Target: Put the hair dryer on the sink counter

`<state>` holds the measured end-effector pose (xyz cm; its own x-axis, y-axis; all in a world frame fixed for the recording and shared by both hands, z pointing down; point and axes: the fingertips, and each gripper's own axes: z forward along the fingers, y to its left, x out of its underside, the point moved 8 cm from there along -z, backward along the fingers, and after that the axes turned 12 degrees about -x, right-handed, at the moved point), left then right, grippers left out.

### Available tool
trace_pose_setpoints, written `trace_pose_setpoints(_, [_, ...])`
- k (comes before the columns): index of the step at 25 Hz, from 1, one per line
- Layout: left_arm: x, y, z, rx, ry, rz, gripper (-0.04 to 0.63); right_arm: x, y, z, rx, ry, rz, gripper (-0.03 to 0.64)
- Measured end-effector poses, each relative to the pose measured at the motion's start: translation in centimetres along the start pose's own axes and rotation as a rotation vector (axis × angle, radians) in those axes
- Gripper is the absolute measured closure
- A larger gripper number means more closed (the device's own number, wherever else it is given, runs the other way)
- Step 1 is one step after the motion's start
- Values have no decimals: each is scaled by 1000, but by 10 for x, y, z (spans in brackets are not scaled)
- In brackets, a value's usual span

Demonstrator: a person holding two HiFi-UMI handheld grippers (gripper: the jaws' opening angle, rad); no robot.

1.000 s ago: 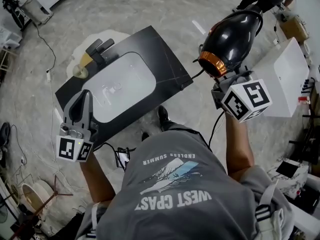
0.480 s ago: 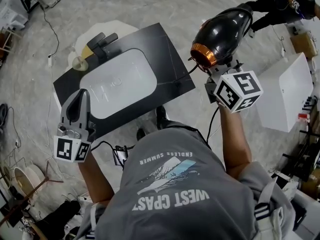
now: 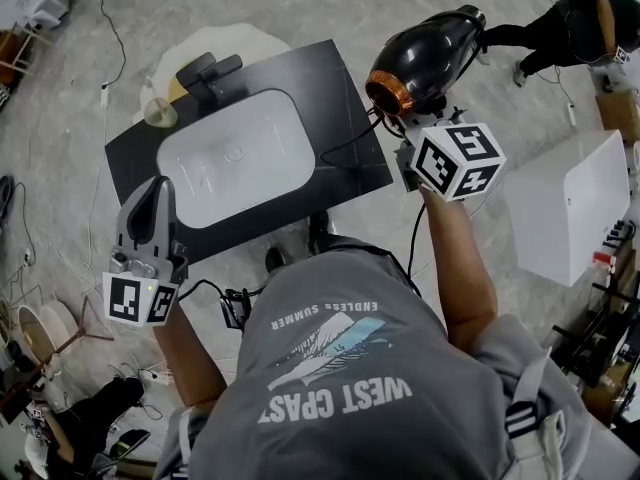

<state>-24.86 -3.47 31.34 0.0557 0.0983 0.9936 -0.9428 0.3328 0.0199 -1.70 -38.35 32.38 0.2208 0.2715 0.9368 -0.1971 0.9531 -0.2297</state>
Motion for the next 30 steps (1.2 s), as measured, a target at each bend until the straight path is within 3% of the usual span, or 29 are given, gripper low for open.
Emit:
trace_pose_setpoints(10, [6, -2, -6, -84, 32, -1, 569, 30, -28, 45, -38, 76, 47, 393])
trace_pose_setpoints(30, [18, 0, 5, -163, 102, -24, 569, 87, -73, 138, -74, 208, 141, 393])
